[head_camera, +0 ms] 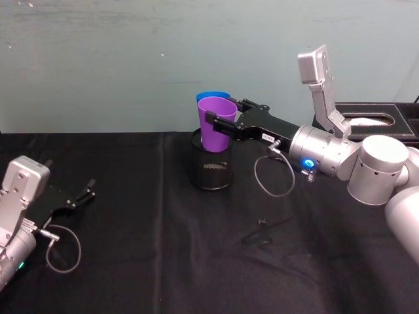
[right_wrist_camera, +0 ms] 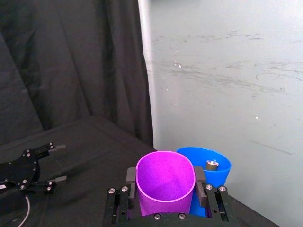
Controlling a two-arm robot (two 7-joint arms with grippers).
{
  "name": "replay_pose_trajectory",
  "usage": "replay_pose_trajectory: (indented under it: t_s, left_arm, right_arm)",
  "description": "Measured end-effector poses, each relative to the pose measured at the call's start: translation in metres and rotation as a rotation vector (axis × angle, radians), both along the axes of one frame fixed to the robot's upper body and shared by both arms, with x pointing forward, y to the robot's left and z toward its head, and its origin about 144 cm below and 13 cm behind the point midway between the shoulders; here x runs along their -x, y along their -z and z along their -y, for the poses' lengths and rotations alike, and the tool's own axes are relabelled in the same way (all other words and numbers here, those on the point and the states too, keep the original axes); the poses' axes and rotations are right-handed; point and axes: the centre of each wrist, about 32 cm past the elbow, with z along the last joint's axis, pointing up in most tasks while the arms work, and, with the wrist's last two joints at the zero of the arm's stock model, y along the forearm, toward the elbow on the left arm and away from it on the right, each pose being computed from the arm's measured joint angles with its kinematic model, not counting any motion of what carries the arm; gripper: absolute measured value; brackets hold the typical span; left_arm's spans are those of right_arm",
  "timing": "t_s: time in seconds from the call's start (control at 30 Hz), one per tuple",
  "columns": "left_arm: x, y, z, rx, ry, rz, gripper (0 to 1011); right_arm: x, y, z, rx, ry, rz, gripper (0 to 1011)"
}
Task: Pick up one cup with a gripper and tap it against the other cup.
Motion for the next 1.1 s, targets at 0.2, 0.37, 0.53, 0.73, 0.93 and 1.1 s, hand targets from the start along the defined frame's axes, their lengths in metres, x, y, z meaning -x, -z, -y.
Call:
replay_pose_trajectory:
  t_s: [0.2, 0.37, 0.53, 0.73, 0.93, 1.1]
  left_arm:
    - [0.0, 0.0, 0.0, 0.0, 0.0, 0.0, 1000]
    - [0.0, 0.0, 0.0, 0.0, 0.0, 0.0, 1000]
    - [0.0, 0.0, 0.0, 0.0, 0.0, 0.0, 1000]
    - [0.0, 0.0, 0.0, 0.0, 0.0, 0.0, 1000]
    - [0.0, 0.0, 0.0, 0.0, 0.0, 0.0, 1000]
    - [0.0, 0.0, 0.0, 0.0, 0.0, 0.0, 1000]
  right_arm:
    - [0.0, 0.0, 0.0, 0.0, 0.0, 0.0, 723]
    - [0.0, 0.0, 0.0, 0.0, 0.0, 0.0, 724]
    - [0.0, 0.0, 0.0, 0.0, 0.0, 0.0, 724]
    - [0.0, 0.0, 0.0, 0.001, -0.001, 0.0, 724]
    - [0.007, 0.009, -0.008, 0.017, -0.033, -0.013, 724]
    - [0.023, 0.02, -0.013, 0.025, -0.059, -0.025, 724]
